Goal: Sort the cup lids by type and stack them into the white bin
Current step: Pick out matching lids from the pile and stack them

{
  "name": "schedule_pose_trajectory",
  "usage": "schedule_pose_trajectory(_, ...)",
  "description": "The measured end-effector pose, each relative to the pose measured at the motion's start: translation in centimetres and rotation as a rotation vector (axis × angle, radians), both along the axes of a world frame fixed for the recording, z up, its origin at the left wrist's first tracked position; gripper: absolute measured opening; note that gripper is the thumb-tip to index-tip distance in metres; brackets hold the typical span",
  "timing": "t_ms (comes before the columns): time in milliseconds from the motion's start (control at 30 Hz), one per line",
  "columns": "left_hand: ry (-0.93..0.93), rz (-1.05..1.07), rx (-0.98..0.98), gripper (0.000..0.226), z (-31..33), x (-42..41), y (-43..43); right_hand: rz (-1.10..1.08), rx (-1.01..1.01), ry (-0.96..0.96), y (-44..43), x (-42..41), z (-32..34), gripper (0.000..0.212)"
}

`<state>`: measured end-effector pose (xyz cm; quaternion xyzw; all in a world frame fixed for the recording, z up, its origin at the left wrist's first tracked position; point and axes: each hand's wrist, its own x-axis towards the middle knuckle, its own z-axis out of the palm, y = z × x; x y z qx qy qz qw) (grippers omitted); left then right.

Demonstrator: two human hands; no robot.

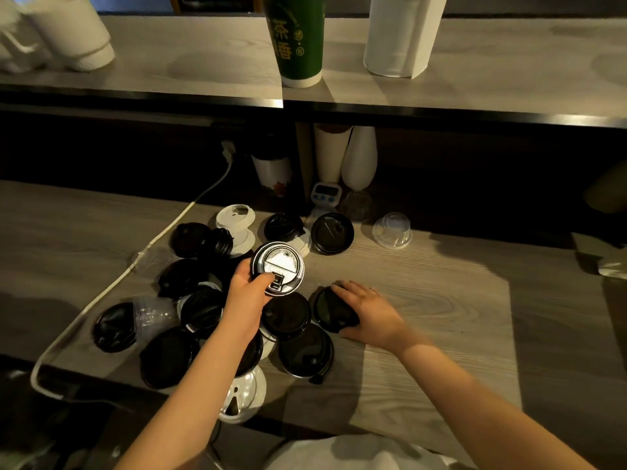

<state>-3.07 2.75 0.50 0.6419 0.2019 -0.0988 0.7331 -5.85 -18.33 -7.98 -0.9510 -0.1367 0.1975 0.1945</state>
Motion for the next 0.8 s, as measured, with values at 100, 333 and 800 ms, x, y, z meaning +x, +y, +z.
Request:
schedule_pose_trajectory(100,0.02,-0.005,-0.009,0.03,0.0,-0.1,0.0,-0.081,0.099,-0.045,0.0,0.1,0.0,0.089)
schedule_pose_trajectory(333,-0.052,-0.105,0.093,0.027,0.8,-0.6,-1.6,-0.352,0.331,-0.154,-2.4,0.1,3.4,0.091)
schedule_pose_trajectory(800,-0.245,-0.328,0.122,0.04,5.4,-0.9,-14.0,-0.561,0.378,-0.439,-15.4,-6.0,15.0,0.087)
